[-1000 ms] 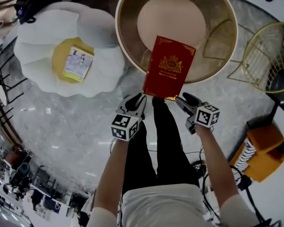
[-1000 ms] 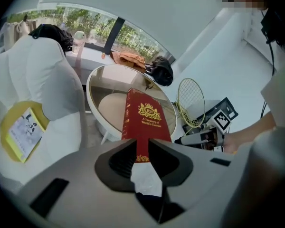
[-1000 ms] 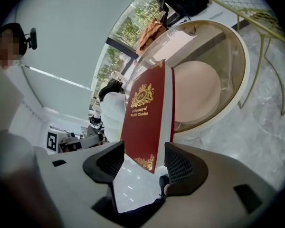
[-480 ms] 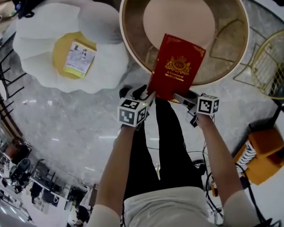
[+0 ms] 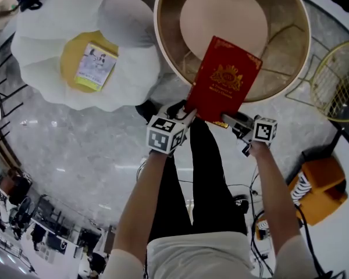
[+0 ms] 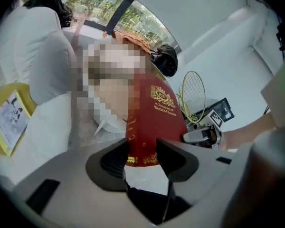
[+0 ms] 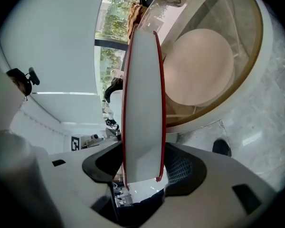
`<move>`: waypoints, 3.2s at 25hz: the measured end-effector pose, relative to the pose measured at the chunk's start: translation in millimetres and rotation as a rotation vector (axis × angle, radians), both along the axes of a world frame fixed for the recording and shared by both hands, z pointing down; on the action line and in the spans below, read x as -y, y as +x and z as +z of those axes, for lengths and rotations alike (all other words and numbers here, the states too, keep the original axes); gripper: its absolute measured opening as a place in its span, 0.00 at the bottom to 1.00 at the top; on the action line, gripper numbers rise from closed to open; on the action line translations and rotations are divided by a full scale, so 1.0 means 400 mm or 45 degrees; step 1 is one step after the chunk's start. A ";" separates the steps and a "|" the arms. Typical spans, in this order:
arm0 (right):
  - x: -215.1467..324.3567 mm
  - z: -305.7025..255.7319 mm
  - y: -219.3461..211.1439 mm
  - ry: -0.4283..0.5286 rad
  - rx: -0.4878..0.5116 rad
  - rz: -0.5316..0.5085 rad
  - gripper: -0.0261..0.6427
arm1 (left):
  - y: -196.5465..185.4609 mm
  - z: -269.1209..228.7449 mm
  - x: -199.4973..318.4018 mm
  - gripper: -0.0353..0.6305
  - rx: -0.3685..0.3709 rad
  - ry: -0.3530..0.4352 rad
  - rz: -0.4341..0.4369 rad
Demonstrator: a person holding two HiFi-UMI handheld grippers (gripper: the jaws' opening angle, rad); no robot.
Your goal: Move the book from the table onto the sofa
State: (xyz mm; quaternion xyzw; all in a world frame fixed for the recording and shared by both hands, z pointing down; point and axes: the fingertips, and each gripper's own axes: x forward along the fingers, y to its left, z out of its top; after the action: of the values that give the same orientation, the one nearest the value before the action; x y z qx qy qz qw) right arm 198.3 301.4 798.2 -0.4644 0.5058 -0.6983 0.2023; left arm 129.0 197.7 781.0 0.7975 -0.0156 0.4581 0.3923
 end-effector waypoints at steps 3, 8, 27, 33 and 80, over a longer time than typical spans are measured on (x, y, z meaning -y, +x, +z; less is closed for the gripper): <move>0.005 -0.028 0.002 0.031 0.012 0.032 0.44 | -0.003 -0.019 0.011 0.33 -0.033 -0.017 -0.053; 0.030 -0.066 0.000 0.073 -0.026 0.029 0.44 | -0.019 -0.050 0.024 0.33 -0.071 0.000 -0.101; 0.255 -0.086 -0.227 0.134 -0.065 -0.222 0.44 | -0.296 -0.065 0.204 0.33 -0.082 0.043 -0.393; 0.327 -0.084 -0.308 0.143 -0.080 -0.322 0.44 | -0.397 -0.056 0.249 0.33 -0.074 0.030 -0.496; 0.831 0.306 -0.643 -0.060 -0.069 -0.429 0.44 | -0.790 0.401 0.557 0.32 0.093 -0.235 -0.922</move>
State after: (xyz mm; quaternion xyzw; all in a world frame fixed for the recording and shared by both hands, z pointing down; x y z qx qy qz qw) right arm -58.9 -31.1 920.7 -0.3964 0.5652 -0.7212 0.0577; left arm -186.9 -25.0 941.3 0.6848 -0.2692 0.3175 0.5982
